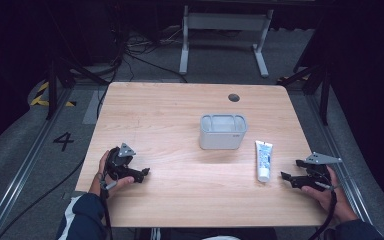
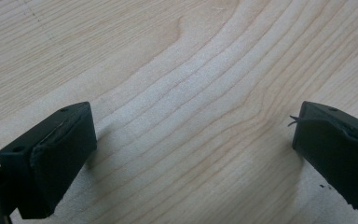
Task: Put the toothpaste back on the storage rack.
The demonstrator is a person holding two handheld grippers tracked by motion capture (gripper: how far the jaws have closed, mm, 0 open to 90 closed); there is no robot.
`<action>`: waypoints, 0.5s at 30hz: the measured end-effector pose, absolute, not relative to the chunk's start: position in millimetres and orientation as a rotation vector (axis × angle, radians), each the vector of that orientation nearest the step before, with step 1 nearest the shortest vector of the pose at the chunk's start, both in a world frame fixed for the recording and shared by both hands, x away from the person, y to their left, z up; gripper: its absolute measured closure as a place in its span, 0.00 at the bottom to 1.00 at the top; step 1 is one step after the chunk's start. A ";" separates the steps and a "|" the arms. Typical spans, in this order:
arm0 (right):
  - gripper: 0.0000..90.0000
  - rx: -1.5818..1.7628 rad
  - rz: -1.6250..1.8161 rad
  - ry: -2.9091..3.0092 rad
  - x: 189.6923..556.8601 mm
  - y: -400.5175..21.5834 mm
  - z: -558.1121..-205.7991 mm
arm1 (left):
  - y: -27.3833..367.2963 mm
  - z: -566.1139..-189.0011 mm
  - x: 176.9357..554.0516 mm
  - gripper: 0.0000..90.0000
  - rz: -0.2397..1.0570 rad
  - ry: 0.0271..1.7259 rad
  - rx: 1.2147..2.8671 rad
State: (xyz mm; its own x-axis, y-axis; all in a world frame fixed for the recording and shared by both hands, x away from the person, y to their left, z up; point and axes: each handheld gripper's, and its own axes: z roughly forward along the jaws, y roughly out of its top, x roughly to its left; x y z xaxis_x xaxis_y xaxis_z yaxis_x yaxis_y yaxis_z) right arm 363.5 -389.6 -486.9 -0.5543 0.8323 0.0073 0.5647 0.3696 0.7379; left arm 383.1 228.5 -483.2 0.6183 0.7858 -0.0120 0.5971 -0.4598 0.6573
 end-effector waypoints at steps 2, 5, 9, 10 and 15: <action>0.17 1.221 1.005 2.269 363.4 -389.6 -486.9 | 228.5 -483.2 383.2 0.00 0.390 1.081 2.213; 0.16 1.223 1.004 2.268 363.5 -389.5 -486.9 | 228.5 -483.3 382.9 0.00 0.392 1.082 2.211; 0.14 1.229 0.991 2.264 363.9 -389.5 -487.0 | 228.4 -483.6 382.4 0.00 0.395 1.086 2.205; 0.12 1.237 0.986 2.260 364.1 -389.4 -487.1 | 228.4 -483.6 382.4 0.00 0.395 1.086 2.205; 0.09 1.274 0.960 2.257 366.9 -389.2 -486.3 | 229.0 -483.6 383.2 0.00 0.391 1.075 2.209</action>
